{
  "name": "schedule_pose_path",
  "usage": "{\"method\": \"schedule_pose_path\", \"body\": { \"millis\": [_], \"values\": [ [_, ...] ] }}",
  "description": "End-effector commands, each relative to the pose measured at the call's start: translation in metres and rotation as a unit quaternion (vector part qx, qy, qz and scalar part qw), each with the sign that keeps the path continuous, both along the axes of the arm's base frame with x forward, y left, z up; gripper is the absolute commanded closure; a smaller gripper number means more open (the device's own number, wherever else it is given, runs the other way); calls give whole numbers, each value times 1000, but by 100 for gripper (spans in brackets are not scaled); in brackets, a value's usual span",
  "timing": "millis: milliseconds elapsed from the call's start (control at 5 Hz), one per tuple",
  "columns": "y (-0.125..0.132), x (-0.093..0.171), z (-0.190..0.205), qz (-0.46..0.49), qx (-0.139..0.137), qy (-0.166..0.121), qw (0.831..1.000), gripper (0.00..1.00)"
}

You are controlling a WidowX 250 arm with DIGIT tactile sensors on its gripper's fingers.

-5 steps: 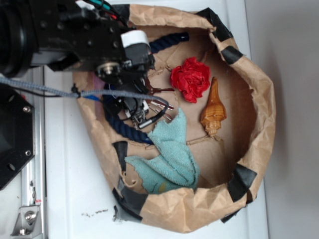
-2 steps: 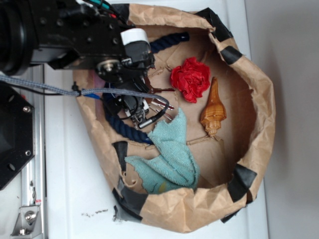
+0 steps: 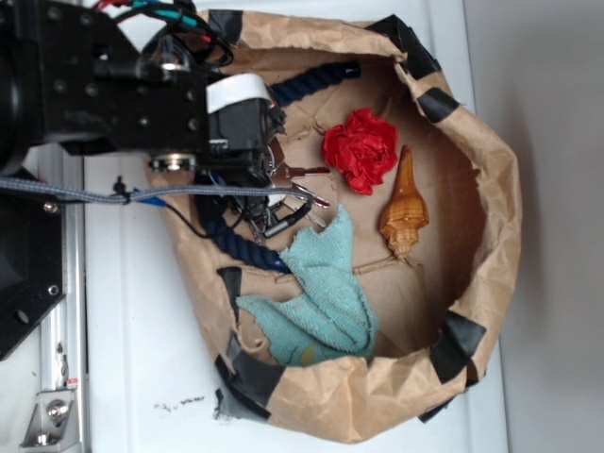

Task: Grab the silver keys.

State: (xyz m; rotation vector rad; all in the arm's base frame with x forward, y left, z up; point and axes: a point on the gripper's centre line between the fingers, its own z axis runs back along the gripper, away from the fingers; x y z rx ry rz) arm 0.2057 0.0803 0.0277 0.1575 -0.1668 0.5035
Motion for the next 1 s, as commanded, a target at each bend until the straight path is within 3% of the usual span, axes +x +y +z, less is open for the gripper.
{"method": "schedule_pose_path", "body": {
  "millis": [0,400,600,800],
  "values": [
    [8,1,-7,-41,-90,21,995,0],
    [8,1,-7,-46,-95,20,994,0],
    [7,1,-6,-44,-90,14,995,100],
    [7,0,-6,-44,-88,16,995,100]
  ]
}}
